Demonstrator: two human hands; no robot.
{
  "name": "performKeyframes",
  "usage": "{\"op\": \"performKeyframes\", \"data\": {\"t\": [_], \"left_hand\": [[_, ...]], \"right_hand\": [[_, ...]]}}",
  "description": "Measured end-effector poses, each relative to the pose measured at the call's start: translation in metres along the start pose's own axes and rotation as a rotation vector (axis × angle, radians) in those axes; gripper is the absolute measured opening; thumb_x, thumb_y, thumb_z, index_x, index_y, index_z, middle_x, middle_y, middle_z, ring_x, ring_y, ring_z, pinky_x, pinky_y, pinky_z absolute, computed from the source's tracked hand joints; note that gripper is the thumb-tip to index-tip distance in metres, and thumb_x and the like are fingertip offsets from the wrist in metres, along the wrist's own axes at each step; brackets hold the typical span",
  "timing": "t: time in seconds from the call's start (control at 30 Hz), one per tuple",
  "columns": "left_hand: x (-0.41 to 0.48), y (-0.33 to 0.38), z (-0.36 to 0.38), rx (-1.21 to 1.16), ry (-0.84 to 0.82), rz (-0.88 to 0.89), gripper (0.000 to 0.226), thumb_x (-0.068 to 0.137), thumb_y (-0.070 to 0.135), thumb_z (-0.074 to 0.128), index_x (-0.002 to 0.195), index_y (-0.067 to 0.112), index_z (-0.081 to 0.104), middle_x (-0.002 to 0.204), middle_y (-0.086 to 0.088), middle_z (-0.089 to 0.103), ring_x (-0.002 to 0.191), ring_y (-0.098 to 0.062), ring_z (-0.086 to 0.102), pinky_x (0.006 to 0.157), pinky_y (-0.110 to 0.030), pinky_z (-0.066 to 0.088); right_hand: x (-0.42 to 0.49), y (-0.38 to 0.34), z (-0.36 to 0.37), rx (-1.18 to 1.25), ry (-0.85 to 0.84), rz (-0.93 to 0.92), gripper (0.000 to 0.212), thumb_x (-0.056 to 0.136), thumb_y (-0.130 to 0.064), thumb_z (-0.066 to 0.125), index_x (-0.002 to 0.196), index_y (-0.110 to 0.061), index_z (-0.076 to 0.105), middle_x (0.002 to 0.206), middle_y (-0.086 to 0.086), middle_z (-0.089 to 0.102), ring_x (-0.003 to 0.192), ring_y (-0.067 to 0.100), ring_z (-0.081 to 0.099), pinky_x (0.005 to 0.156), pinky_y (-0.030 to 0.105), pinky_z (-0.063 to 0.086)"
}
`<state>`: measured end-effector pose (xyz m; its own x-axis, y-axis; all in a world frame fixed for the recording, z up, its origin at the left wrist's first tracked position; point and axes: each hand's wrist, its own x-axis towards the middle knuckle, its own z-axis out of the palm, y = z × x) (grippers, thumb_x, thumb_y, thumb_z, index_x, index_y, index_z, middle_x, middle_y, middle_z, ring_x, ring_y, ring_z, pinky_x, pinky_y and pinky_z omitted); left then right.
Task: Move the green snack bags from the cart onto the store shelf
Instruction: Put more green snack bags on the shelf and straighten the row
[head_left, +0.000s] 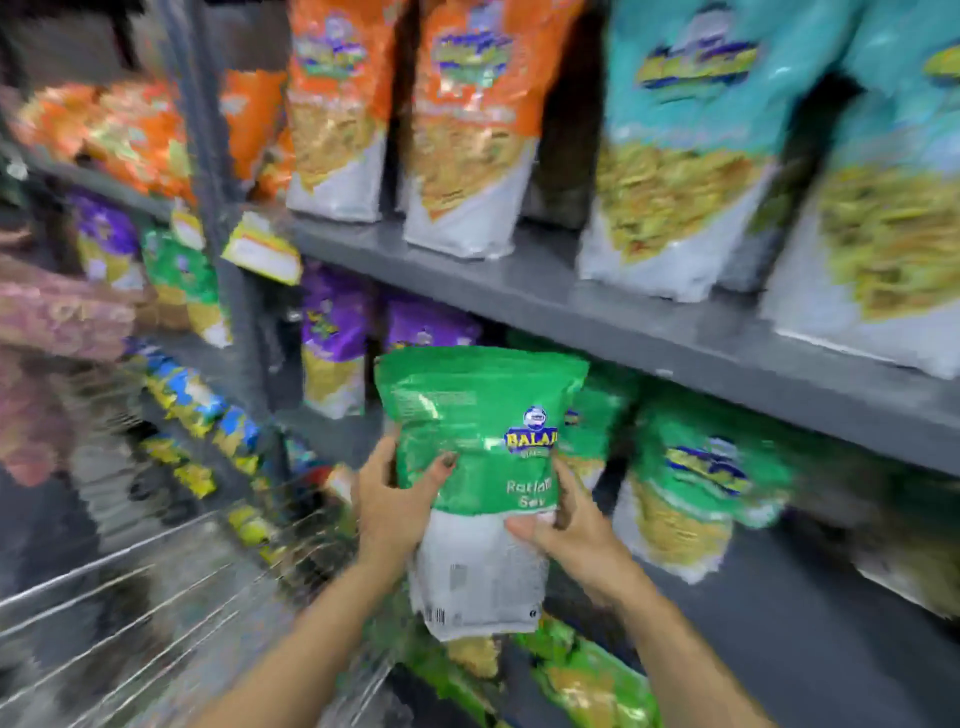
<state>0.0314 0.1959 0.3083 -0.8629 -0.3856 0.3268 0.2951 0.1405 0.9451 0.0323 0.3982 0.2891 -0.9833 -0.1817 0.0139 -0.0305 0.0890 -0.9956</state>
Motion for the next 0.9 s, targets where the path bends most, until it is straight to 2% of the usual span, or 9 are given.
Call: {"op": "performKeyframes", "data": {"t": [0.1,0.2,0.3,0.4,0.5,0.6,0.7,0.8,0.9], "left_hand": [[-0.038,0.016,0.065,-0.053,-0.185,0.052,0.038,0.062,0.052,0.072,0.090,0.027,0.066,0.083,0.010,0.073,0.082,-0.003,0.067,0.077,-0.030,0.056],[-0.085,0.020,0.128,-0.068,-0.394,0.060,0.057,0.059,0.065,0.073,0.097,0.021,0.069,0.087,0.004,0.075,0.085,-0.009,0.069,0.078,-0.033,0.058],[-0.128,0.027,0.170,-0.075,-0.588,0.052,0.041,0.058,0.051,0.082,0.087,0.025,0.067,0.081,0.007,0.076,0.075,0.000,0.067,0.068,-0.026,0.058],[-0.154,0.019,0.199,-0.145,-0.683,-0.037,0.034,0.062,0.020,0.087,0.086,0.023,0.062,0.084,0.025,0.073,0.075,0.009,0.067,0.064,-0.011,0.051],[-0.193,0.046,0.276,-0.134,-0.886,-0.006,0.037,0.064,0.018,0.085,0.092,0.020,0.060,0.079,0.018,0.073,0.078,0.011,0.066,0.065,-0.005,0.047],[-0.178,0.056,0.302,-0.133,-0.841,0.005,0.037,0.063,0.037,0.083,0.088,0.022,0.060,0.085,0.012,0.070,0.080,0.008,0.066,0.071,-0.018,0.054],[-0.163,0.053,0.330,-0.147,-0.756,-0.060,0.061,0.054,0.054,0.079,0.095,0.012,0.061,0.098,-0.006,0.072,0.095,-0.019,0.068,0.086,-0.042,0.056],[-0.156,0.053,0.352,-0.098,-0.759,-0.087,0.069,0.058,0.051,0.079,0.105,0.007,0.056,0.105,-0.015,0.069,0.101,-0.029,0.064,0.089,-0.043,0.052],[-0.157,0.039,0.366,-0.035,-0.789,-0.136,0.076,0.059,0.059,0.075,0.112,0.011,0.052,0.110,-0.014,0.068,0.103,-0.028,0.065,0.091,-0.042,0.052]], "right_hand": [[-0.068,-0.001,-0.063,0.017,0.195,-0.065,0.073,0.081,0.011,0.084,0.126,-0.031,0.045,0.131,-0.020,0.058,0.106,-0.016,0.064,0.100,0.010,0.053],[-0.137,0.017,-0.124,-0.010,0.392,-0.105,0.087,0.063,-0.024,0.097,0.131,-0.036,0.043,0.144,-0.008,0.057,0.133,0.009,0.057,0.116,0.039,0.048],[-0.188,0.039,-0.165,-0.022,0.531,-0.071,0.086,0.058,-0.016,0.095,0.127,-0.028,0.045,0.132,-0.006,0.067,0.117,0.001,0.068,0.100,0.020,0.058],[-0.208,0.043,-0.178,-0.064,0.585,-0.053,0.094,0.051,-0.035,0.105,0.122,-0.031,0.043,0.119,-0.005,0.076,0.096,-0.004,0.074,0.081,0.010,0.061],[-0.247,0.065,-0.248,-0.033,0.800,-0.043,0.076,0.069,-0.009,0.095,0.118,-0.032,0.043,0.116,0.003,0.071,0.087,-0.006,0.074,0.074,0.009,0.061],[-0.222,0.058,-0.275,-0.119,0.831,-0.069,0.066,0.089,0.024,0.065,0.125,-0.024,0.037,0.114,0.009,0.059,0.082,-0.009,0.071,0.073,0.007,0.060],[-0.194,0.048,-0.291,-0.117,0.835,-0.056,0.065,0.091,0.026,0.060,0.131,-0.016,0.030,0.112,0.002,0.060,0.081,-0.008,0.073,0.072,0.008,0.062],[-0.176,0.054,-0.311,-0.126,0.876,-0.023,0.059,0.091,0.021,0.066,0.122,-0.022,0.041,0.112,-0.004,0.064,0.094,0.007,0.071,0.075,0.006,0.062],[-0.166,0.068,-0.320,-0.113,0.870,0.038,0.057,0.090,0.017,0.070,0.116,-0.028,0.046,0.120,0.006,0.066,0.097,0.009,0.068,0.079,0.007,0.061]]}}
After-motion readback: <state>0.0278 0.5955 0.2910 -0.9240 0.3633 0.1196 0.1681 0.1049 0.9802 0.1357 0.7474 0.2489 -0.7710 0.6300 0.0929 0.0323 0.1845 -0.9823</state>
